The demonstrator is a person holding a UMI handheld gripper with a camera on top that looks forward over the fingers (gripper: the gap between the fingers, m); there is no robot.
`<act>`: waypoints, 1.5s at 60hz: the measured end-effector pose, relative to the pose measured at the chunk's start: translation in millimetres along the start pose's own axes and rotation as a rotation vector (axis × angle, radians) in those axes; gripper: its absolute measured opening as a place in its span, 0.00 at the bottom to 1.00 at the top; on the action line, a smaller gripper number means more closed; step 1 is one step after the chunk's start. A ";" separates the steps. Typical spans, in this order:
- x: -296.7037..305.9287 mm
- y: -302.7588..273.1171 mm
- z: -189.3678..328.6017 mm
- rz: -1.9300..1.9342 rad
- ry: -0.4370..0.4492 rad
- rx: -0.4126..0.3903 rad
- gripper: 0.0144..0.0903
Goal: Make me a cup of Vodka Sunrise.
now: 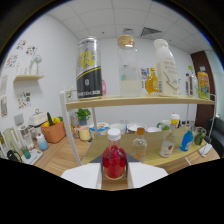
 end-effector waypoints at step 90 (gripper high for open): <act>60.5 -43.2 -45.2 0.829 -0.134 0.166 0.26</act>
